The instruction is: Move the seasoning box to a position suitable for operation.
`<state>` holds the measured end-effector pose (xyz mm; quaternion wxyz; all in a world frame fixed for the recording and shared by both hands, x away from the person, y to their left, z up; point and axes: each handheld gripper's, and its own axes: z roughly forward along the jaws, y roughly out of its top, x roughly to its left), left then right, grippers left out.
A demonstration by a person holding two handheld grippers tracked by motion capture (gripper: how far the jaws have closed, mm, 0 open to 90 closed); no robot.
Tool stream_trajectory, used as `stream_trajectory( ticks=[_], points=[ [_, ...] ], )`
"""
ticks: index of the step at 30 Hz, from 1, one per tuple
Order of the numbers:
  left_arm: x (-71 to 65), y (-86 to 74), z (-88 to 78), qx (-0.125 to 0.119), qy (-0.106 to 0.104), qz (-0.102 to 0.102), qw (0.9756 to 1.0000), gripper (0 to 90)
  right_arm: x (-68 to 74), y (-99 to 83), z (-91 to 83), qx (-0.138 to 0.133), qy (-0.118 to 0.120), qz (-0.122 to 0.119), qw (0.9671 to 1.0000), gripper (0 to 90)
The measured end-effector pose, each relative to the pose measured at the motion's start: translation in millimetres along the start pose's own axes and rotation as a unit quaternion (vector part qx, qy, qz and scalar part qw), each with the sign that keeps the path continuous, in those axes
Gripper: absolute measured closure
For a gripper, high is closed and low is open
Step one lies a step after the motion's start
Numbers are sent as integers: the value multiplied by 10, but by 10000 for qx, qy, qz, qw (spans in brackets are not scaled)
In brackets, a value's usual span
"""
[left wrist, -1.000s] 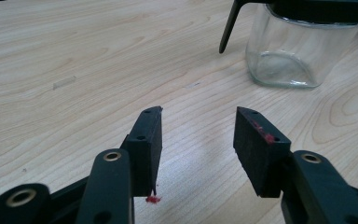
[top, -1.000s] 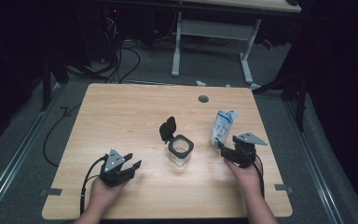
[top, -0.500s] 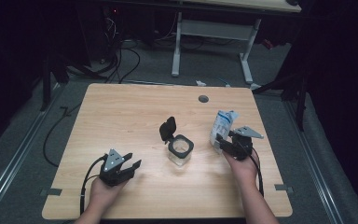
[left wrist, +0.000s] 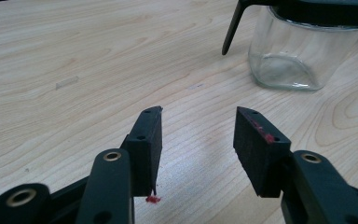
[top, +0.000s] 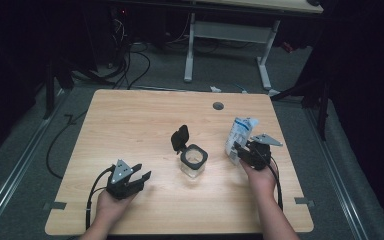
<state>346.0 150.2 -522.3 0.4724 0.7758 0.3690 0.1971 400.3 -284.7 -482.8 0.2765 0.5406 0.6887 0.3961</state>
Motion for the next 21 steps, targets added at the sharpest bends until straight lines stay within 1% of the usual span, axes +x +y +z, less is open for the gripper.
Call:
stream_trajectory(
  ticks=[3, 5, 9, 10, 11, 13, 15, 16, 19, 20, 21],
  points=[
    [2, -1, 0, -6, 5, -2, 10000, 523, 0, -1, 0, -7, -27, 24, 10000, 572],
    [2, -1, -1, -4, 3, -9, 10000, 523, 1, -2, -2, -20, 34, 56, 10000, 552],
    [2, 0, -5, -9, -2, -11, 10000, 522, 19, 5, 3, -23, -31, 89, 10000, 572],
    [1, 0, -6, -9, -2, -10, 10000, 522, 34, 14, -1, -24, -87, 94, 9999, 605],
    [0, 1, -7, -12, -5, -8, 10000, 522, 38, 17, -1, -32, -124, 67, 9999, 615],
    [-2, 0, -8, -14, -6, -9, 10000, 522, 46, 23, -3, -17, -143, 62, 9999, 658],
    [-2, 0, -8, -15, -7, -11, 10000, 521, 49, 26, -13, -33, -180, 69, 9998, 723],
    [-2, -1, -7, -16, -9, -10, 10000, 521, 47, 26, -18, -47, -194, 35, 9998, 756],
    [-1, -3, -5, -11, -4, 9, 10000, 520, 44, 24, -25, -48, -170, -31, 9998, 816],
    [-1, -3, -5, -11, -4, 9, 10000, 520, 44, 24, -25, -48, -170, -31, 9998, 816],
    [-3, -3, -5, -10, -3, 4, 10000, 520, 49, 24, -27, -62, -174, -43, 9998, 834]
  ],
)
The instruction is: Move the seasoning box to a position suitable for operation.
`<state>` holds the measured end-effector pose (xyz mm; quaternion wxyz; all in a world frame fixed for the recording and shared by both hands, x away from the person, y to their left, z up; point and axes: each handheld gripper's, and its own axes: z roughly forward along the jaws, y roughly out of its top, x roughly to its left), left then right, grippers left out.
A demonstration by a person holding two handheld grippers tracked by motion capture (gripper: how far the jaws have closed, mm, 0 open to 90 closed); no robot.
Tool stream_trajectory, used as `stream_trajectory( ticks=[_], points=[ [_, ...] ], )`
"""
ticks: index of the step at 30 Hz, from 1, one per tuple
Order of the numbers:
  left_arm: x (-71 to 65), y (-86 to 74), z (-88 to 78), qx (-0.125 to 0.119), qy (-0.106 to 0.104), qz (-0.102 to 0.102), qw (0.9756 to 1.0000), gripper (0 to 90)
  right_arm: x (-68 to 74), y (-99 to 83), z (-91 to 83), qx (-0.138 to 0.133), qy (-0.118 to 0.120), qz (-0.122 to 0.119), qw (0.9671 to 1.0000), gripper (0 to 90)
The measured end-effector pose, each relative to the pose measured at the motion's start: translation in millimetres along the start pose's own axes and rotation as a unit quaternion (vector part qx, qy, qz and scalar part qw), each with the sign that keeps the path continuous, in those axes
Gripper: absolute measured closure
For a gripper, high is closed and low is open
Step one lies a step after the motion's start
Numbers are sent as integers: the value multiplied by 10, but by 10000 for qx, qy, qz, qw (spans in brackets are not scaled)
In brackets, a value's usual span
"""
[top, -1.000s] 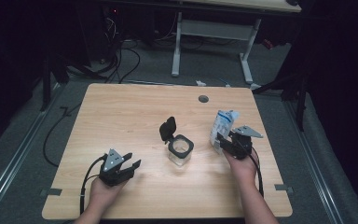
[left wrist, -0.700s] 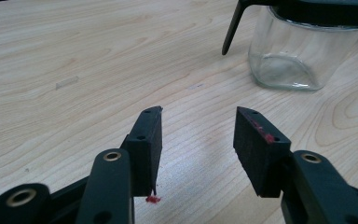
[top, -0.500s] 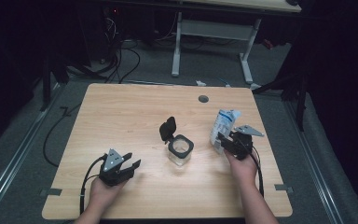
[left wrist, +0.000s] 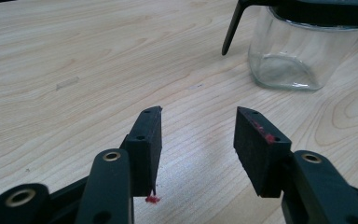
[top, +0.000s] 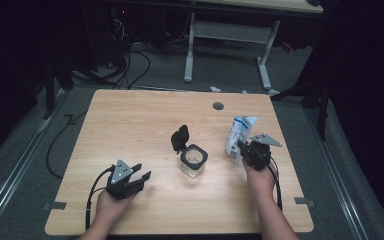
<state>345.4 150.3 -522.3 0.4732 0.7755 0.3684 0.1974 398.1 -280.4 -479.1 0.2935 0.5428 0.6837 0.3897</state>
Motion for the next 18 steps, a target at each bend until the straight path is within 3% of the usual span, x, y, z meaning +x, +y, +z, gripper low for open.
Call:
stream_trajectory(
  ticks=[2, 10, 18],
  points=[
    [-4, -1, 2, 5, -9, 7, 10000, 520, 23, -3, -4, -24, 5, -56, 10000, 877],
    [-9, -4, 5, -7, -29, 24, 10000, 515, 68, -9, -14, -38, 35, -305, 9995, 898],
    [-23, -6, -2, -33, -146, 88, 9998, 491, 87, -12, -18, -71, 118, -339, 9993, 900]
  ],
)
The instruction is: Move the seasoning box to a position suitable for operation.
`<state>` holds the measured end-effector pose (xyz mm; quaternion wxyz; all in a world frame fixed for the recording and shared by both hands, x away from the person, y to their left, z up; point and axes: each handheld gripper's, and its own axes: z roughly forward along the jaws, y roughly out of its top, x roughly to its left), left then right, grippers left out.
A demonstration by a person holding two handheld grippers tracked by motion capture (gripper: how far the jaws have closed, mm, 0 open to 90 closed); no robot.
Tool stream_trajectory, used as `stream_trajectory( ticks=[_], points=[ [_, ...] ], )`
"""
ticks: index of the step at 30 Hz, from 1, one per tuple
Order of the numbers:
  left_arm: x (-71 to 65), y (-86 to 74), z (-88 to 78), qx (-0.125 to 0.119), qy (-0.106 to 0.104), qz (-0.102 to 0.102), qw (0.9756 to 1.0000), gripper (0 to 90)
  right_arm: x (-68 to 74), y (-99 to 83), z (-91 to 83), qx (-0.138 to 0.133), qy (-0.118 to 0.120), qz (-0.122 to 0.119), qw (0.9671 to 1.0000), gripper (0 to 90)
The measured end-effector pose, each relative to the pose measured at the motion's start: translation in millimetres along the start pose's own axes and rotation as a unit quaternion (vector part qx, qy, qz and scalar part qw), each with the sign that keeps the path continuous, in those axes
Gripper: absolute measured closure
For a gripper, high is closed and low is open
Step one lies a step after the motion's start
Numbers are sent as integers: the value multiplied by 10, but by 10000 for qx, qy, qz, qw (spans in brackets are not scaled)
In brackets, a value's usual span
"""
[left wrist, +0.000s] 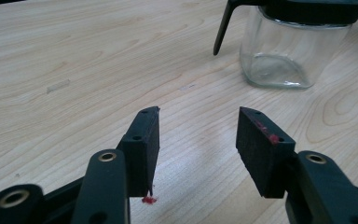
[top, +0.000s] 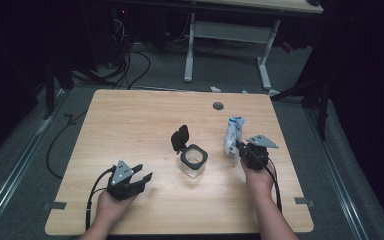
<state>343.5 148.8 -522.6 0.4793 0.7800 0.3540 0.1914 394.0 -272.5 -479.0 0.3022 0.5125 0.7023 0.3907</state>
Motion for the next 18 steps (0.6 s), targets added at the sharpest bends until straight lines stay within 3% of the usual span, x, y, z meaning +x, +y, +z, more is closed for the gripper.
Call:
stream_trajectory(
  ticks=[10, 18],
  points=[
    [-7, 0, 2, -31, -91, 25, 10000, 485, -35, 36, -42, 94, 214, 91, 9997, 900],
    [-10, -2, 8, -63, -140, 38, 9999, 481, -42, 65, -122, 221, 307, 28, 9993, 900]
  ],
)
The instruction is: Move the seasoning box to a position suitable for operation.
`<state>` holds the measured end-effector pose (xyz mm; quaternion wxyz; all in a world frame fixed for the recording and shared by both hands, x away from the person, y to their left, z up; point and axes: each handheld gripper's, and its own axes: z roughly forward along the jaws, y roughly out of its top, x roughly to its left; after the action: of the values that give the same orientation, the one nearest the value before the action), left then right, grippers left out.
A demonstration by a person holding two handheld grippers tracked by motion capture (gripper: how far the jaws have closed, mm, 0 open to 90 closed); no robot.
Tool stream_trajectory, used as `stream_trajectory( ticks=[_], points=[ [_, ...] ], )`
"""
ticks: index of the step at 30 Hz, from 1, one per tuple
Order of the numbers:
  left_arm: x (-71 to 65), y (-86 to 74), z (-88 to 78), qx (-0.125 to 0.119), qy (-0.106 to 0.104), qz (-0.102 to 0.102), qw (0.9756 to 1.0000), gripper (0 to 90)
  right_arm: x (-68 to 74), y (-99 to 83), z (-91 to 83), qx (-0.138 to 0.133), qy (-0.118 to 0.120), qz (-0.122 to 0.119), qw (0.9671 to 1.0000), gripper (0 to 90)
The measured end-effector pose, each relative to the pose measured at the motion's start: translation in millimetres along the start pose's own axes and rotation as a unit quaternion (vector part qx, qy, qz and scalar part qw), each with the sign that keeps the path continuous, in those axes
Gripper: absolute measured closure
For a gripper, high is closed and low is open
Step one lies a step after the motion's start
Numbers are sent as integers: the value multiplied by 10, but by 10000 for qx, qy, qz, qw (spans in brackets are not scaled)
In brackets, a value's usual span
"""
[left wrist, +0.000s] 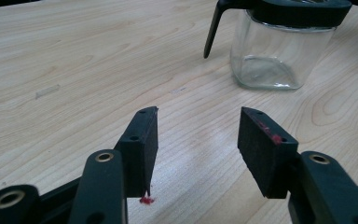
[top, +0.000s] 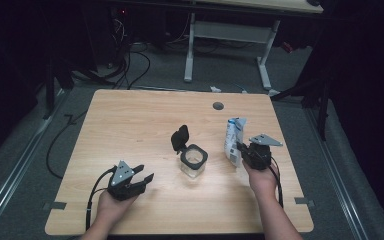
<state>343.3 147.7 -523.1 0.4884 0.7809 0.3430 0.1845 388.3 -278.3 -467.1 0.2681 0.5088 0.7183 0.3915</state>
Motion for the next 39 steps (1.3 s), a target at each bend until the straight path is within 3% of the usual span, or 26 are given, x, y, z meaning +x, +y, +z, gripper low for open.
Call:
stream_trajectory(
  ticks=[18, 27, 39],
  points=[
    [-23, 0, 9, -43, -91, 57, 9999, 475, 155, 77, -265, 147, 383, -246, 9989, 900],
    [-37, -2, 14, -40, -127, 87, 9999, 473, 283, 104, -392, 274, 613, -462, 9967, 900],
    [-49, -1, 12, -25, -165, 111, 9998, 473, 368, 137, -545, 488, 816, -546, 9940, 900]
  ],
)
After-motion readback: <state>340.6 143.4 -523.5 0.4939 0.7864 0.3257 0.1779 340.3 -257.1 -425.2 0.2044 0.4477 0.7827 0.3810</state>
